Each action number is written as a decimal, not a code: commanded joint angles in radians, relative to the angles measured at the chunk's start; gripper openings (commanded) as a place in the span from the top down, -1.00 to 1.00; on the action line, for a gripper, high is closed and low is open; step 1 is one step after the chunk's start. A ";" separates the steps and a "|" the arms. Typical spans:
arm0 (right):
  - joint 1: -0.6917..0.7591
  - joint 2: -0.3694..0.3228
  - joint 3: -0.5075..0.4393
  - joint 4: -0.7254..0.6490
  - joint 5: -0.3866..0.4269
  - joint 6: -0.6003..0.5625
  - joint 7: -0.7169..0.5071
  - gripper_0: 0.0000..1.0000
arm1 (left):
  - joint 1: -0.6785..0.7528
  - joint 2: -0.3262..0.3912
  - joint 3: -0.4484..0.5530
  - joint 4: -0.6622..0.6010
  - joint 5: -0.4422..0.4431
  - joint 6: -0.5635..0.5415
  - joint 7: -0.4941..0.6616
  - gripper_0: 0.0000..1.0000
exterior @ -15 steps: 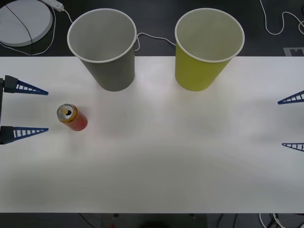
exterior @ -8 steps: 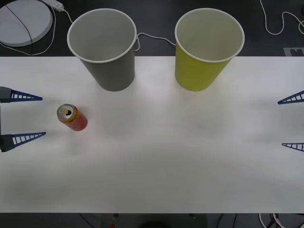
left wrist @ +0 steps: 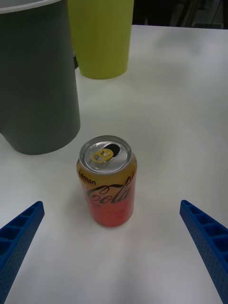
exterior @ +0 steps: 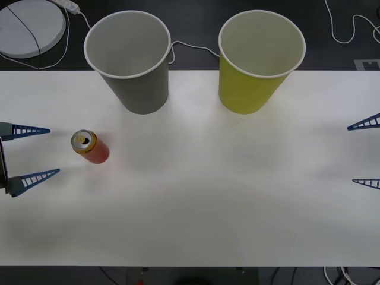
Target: Put the can into the green bin and the plastic bottle into the gray bin
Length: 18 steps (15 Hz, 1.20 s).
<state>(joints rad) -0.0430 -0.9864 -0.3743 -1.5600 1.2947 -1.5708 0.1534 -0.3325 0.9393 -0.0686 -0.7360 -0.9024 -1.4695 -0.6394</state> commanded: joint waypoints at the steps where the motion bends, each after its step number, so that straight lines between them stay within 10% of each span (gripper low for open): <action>1: 0.000 0.000 0.000 0.000 0.000 0.000 0.000 -1.00 | -0.028 -0.033 -0.011 0.098 0.022 -0.003 -0.068 -1.00; 18: 0.000 0.000 0.000 0.000 0.000 0.000 0.000 -1.00 | -0.119 -0.215 -0.011 0.345 0.071 0.054 -0.209 -1.00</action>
<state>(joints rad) -0.0430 -0.9864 -0.3743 -1.5600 1.2947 -1.5708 0.1534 -0.4497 0.7301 -0.0787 -0.3900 -0.8317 -1.4210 -0.8470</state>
